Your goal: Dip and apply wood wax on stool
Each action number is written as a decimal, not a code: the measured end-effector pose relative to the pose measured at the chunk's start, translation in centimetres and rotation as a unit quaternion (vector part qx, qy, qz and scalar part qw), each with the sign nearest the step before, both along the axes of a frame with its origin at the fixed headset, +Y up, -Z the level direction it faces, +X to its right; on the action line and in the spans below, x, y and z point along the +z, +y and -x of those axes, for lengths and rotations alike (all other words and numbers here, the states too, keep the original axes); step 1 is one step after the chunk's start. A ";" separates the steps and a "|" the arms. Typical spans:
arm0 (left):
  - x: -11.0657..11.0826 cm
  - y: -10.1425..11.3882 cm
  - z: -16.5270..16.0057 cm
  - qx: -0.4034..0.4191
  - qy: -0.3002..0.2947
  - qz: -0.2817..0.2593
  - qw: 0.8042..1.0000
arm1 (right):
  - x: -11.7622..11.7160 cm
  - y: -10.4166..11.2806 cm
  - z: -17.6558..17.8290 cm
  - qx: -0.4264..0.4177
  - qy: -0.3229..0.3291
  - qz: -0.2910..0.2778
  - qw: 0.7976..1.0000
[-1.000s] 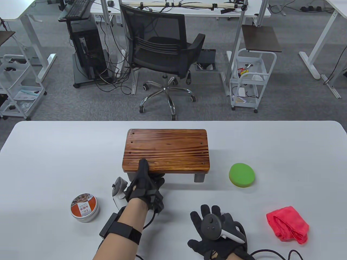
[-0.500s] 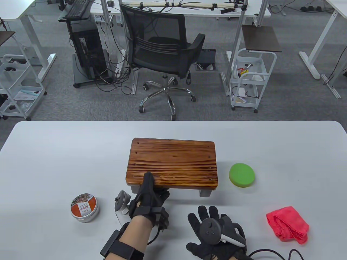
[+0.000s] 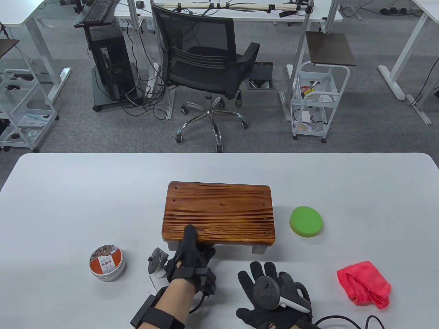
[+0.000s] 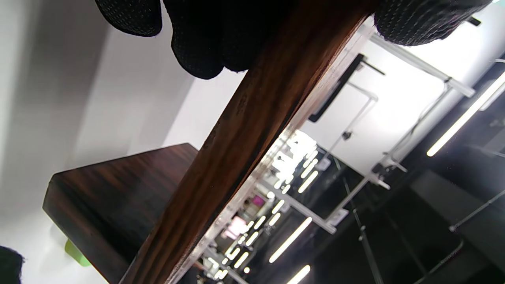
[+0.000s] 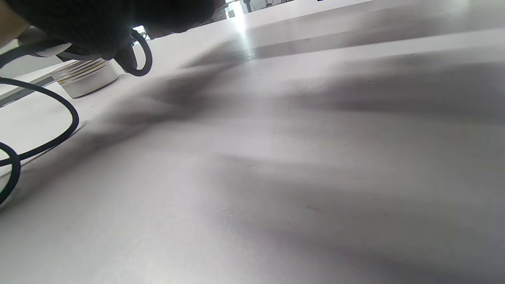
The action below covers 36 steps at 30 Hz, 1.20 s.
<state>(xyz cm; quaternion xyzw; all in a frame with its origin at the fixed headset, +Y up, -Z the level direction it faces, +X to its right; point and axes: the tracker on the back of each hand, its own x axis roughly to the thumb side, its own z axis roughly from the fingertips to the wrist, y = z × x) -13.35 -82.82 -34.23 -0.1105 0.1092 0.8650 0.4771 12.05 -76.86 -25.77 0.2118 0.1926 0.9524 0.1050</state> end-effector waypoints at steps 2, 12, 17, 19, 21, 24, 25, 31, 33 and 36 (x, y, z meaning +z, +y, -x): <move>-0.1 -0.4 -0.1 0.008 0.000 0.007 1.000 | 0.0 0.0 0.0 -0.001 -0.001 -0.001 1.000; -0.4 -1.3 0.1 -0.001 0.001 0.014 1.000 | 0.0 0.0 -0.1 -0.003 -0.003 -0.001 1.000; -0.3 -1.8 0.0 0.001 -0.002 0.022 1.000 | -0.1 -0.1 -0.1 -0.002 -0.002 0.000 1.000; -0.3 -2.0 -0.1 0.001 -0.004 0.025 1.000 | -0.1 0.0 -0.2 -0.003 -0.003 0.000 1.000; -0.3 -2.1 -0.1 -0.001 -0.006 0.026 1.000 | -0.1 0.0 -0.2 -0.004 -0.004 0.000 1.000; -0.3 -2.2 -0.2 -0.007 -0.004 0.027 1.000 | -0.1 -0.1 -0.2 -0.004 -0.005 0.000 1.000; -0.3 -2.3 -0.1 -0.008 -0.007 0.029 1.000 | -0.1 -0.1 -0.2 -0.004 -0.005 0.000 1.000; -0.3 -2.8 -0.1 -0.007 -0.006 0.037 0.999 | -0.1 -0.1 -0.3 -0.005 -0.005 0.001 1.000; -0.2 -2.7 -0.2 -0.006 -0.006 0.039 0.999 | -0.1 -0.1 -0.3 -0.006 -0.005 0.000 1.000; -0.2 -3.1 -0.2 0.003 -0.007 0.045 0.999 | -0.1 -0.1 -0.3 -0.006 -0.005 0.002 1.000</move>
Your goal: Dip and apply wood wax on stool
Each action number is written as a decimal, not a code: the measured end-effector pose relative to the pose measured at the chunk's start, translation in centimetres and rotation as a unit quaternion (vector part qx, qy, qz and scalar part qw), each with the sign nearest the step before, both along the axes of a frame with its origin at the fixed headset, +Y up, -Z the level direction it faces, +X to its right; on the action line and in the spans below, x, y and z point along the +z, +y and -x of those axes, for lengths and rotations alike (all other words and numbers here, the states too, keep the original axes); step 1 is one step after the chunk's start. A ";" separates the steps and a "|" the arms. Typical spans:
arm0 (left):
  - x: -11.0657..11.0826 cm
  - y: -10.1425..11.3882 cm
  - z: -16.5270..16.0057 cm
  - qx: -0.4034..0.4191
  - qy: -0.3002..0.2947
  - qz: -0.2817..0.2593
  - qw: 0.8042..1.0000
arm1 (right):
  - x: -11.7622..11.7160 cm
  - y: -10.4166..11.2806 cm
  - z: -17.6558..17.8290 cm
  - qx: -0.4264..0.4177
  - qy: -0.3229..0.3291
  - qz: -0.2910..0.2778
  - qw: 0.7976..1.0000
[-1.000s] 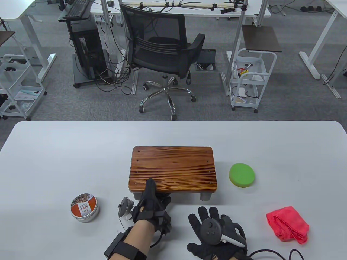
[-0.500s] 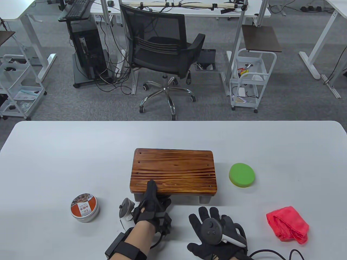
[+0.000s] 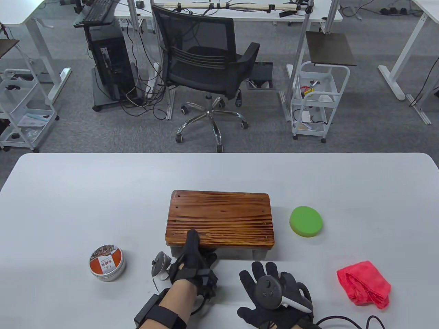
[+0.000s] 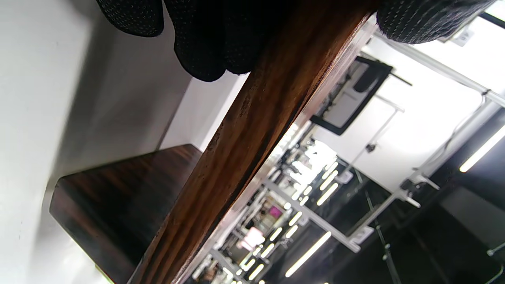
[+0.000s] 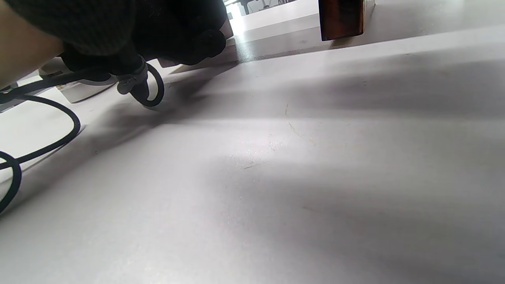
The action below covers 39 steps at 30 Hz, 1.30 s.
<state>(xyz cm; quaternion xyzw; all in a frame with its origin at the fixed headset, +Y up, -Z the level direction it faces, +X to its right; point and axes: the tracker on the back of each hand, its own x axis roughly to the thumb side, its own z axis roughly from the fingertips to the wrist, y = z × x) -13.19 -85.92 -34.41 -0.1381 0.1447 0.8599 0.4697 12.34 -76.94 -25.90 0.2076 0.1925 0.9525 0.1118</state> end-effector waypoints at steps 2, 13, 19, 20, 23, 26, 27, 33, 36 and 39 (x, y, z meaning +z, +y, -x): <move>0.0 -0.1 0.1 0.002 -0.002 0.001 1.000 | 0.0 0.0 0.0 0.000 0.000 0.001 1.000; 0.6 -0.5 0.1 0.023 -0.016 0.025 0.999 | 0.0 0.0 0.0 -0.003 0.000 0.002 1.000; 0.9 -0.4 0.2 0.035 -0.049 0.023 0.998 | 0.1 -0.1 0.1 -0.005 0.000 0.002 1.000; 1.0 -0.4 0.2 0.039 -0.055 0.021 0.998 | 0.1 -0.1 0.1 -0.006 0.000 0.003 1.000; 1.1 -0.1 0.5 0.046 -0.104 0.031 0.993 | 0.2 -0.1 0.1 -0.008 0.001 0.004 1.000; 1.2 0.5 1.4 0.003 -0.185 0.030 0.982 | 0.2 -0.1 0.0 -0.006 0.002 0.001 1.000; 1.3 0.7 1.7 -0.005 -0.204 0.030 0.978 | 0.1 -0.1 -0.1 -0.008 0.000 0.002 1.000; 2.0 3.2 3.1 -0.074 -0.311 0.022 0.947 | 0.2 -0.2 -0.1 -0.010 0.001 0.006 1.000; 2.4 5.6 3.8 -0.157 -0.360 -0.013 0.920 | 0.2 -0.2 0.0 -0.009 0.004 0.006 1.000; 2.9 8.5 4.3 -0.249 -0.378 -0.063 0.889 | 0.2 -0.3 0.1 -0.009 0.004 0.009 1.000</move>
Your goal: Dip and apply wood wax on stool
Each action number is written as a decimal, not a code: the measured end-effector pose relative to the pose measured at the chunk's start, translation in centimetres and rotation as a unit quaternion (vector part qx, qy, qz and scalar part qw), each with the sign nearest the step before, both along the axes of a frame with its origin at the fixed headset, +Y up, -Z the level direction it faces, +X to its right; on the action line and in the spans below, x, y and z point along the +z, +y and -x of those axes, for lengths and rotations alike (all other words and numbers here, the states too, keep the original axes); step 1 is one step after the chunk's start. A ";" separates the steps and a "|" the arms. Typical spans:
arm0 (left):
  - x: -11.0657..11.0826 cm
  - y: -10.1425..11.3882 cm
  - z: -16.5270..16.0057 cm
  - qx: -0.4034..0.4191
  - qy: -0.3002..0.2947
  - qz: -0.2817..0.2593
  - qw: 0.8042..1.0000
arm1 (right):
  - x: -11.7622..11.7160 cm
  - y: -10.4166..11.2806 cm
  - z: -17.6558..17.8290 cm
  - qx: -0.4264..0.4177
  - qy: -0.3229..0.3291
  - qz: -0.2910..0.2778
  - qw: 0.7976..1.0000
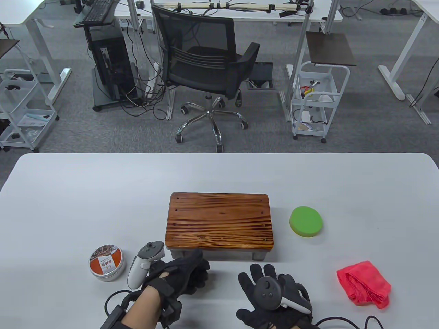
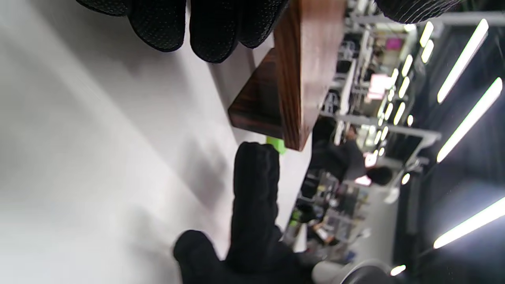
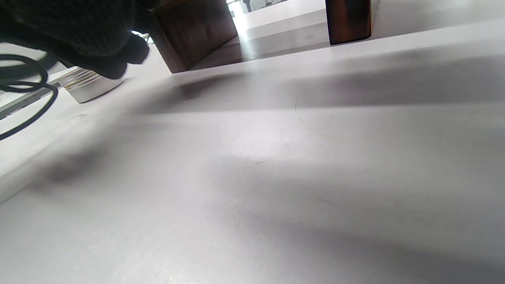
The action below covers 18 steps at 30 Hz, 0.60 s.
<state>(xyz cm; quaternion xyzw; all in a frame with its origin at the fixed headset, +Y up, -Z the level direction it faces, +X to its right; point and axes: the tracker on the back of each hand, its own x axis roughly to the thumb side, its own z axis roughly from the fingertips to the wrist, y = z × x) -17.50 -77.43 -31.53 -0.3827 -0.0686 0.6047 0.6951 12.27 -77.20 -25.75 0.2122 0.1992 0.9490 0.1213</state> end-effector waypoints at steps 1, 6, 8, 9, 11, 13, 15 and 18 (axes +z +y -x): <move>0.2 1.2 0.2 -0.030 -0.009 -0.047 0.998 | 0.0 0.0 0.0 0.000 0.000 0.001 1.000; 1.5 7.0 2.5 -0.136 0.083 -0.318 0.935 | 0.0 0.1 -0.1 -0.005 -0.002 0.002 1.000; 1.7 8.3 3.8 -0.180 0.152 -0.406 0.883 | 0.0 0.2 -0.1 -0.008 -0.005 0.001 1.000; 1.6 8.8 4.5 -0.214 0.180 -0.447 0.849 | 0.0 0.1 -0.2 -0.008 -0.006 0.001 1.000; 1.1 9.2 5.6 -0.265 0.192 -0.484 0.812 | -0.1 0.1 -0.2 -0.008 -0.008 0.002 1.000; 0.6 9.1 6.6 -0.311 0.203 -0.507 0.778 | -0.1 0.2 -0.2 -0.006 -0.009 0.002 1.000; -0.1 8.6 7.3 -0.367 0.205 -0.517 0.746 | -0.1 0.2 -0.2 -0.005 -0.011 0.002 1.000; -0.6 7.6 7.9 -0.400 0.213 -0.525 0.721 | -0.1 0.2 -0.2 -0.004 -0.012 0.002 1.000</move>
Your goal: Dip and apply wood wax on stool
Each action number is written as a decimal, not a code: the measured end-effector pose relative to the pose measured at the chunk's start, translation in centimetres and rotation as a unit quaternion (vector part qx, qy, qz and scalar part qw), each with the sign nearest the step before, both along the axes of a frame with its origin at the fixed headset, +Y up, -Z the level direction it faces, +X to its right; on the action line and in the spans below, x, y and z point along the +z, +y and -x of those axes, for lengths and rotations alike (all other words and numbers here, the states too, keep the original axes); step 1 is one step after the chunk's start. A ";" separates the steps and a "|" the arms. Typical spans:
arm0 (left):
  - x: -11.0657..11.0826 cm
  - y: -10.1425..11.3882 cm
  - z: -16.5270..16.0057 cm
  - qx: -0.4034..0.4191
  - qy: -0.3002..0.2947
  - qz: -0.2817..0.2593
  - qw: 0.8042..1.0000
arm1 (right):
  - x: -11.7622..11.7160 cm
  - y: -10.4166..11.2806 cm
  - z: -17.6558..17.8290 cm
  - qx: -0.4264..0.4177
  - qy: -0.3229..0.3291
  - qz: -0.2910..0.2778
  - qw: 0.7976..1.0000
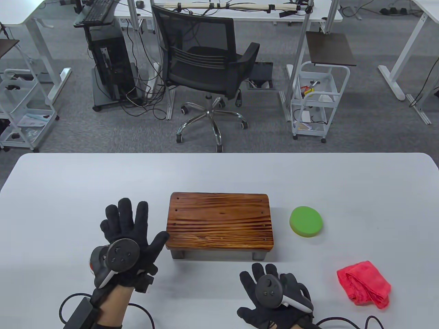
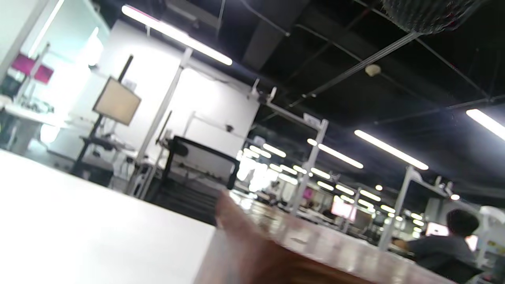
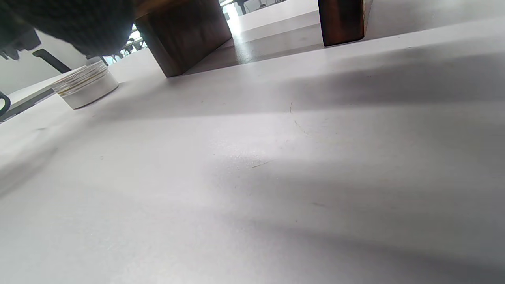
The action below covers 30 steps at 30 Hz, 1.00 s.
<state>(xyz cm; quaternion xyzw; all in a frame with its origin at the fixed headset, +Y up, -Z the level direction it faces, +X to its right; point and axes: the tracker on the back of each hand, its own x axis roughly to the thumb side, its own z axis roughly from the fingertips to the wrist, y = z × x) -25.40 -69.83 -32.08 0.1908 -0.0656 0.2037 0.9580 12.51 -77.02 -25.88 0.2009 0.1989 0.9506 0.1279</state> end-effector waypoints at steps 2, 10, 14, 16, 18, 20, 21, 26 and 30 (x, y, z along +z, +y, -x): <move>-0.2 -0.8 0.2 0.016 0.000 0.013 1.000 | 0.0 0.0 0.0 0.004 -0.001 -0.001 1.000; -0.5 -2.1 0.8 0.024 0.003 0.046 0.999 | -0.1 0.6 -0.4 0.001 -0.008 -0.017 1.000; -0.5 -2.3 1.4 0.038 -0.003 0.037 0.999 | 0.1 2.6 -1.4 -0.024 -0.018 -0.060 0.998; -0.4 -2.2 1.5 0.033 0.001 0.035 0.999 | 0.1 3.8 -2.4 -0.048 -0.029 -0.086 0.995; -0.3 -2.3 1.6 0.037 0.001 0.034 0.999 | -0.1 4.7 -3.7 -0.057 -0.050 -0.112 0.991; -0.3 -2.3 1.6 0.040 0.001 0.039 0.998 | -0.6 5.6 -5.4 -0.044 -0.091 -0.142 0.985; -0.3 -2.3 1.6 0.043 0.000 0.038 0.998 | -1.1 6.2 -7.0 -0.037 -0.128 -0.159 0.978; -0.1 -2.2 1.7 0.050 -0.006 0.029 0.998 | -3.1 6.7 -13.0 0.015 -0.261 -0.155 0.953; -0.1 -2.2 1.7 0.055 -0.009 0.032 0.998 | -4.2 5.6 -18.2 0.061 -0.373 -0.104 0.920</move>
